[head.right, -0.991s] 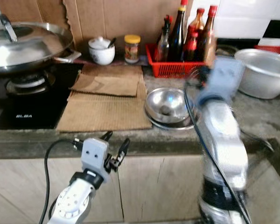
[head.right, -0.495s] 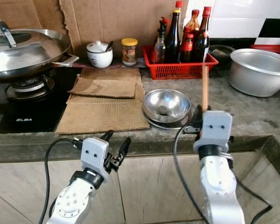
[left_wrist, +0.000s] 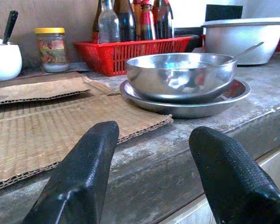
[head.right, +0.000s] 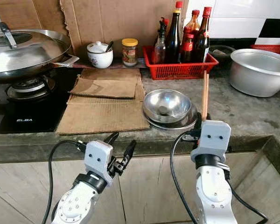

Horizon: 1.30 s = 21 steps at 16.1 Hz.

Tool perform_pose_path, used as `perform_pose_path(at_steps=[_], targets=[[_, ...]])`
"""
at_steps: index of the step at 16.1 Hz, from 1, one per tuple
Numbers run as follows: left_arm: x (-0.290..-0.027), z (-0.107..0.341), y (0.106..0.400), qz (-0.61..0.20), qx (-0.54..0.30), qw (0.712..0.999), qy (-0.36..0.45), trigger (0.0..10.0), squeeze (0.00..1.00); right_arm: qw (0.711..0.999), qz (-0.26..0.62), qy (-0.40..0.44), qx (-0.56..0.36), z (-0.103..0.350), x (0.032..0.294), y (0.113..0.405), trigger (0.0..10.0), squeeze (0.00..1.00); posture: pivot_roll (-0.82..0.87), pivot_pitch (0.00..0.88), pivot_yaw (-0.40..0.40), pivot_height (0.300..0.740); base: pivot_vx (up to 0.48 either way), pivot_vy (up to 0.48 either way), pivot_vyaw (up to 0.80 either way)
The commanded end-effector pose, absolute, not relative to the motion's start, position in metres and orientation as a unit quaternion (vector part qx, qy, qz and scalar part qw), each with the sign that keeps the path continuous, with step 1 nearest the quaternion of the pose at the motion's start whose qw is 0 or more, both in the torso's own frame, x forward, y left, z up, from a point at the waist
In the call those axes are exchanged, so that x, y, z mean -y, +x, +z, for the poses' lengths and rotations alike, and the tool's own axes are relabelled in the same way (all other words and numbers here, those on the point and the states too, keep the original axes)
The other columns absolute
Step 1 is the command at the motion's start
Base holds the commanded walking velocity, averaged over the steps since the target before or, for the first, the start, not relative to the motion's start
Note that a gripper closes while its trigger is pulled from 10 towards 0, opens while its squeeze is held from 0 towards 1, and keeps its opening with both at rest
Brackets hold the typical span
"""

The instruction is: Kitchen organization

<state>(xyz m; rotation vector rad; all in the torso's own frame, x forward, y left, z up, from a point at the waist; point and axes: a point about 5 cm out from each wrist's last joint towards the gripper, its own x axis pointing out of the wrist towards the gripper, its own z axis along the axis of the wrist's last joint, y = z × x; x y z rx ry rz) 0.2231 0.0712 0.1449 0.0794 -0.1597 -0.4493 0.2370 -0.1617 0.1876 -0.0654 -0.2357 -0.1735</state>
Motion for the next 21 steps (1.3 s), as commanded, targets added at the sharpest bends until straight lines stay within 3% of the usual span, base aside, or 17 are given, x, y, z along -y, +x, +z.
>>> perform_pose_path(at_steps=[1,21], targets=[[-0.072,0.147,0.221,-0.222,0.086,0.970,0.044,10.0,0.00,0.989,-0.080,-0.030,0.117,0.187,0.161,0.237,10.0,0.00,0.07,0.000,-0.042,0.740,0.000,0.000,0.00],[-0.071,0.144,0.221,-0.224,0.079,0.970,0.049,10.0,0.00,0.993,-0.050,-0.020,0.109,0.183,0.150,0.241,10.0,0.00,0.07,0.000,-0.045,0.740,-0.277,0.000,0.00]])
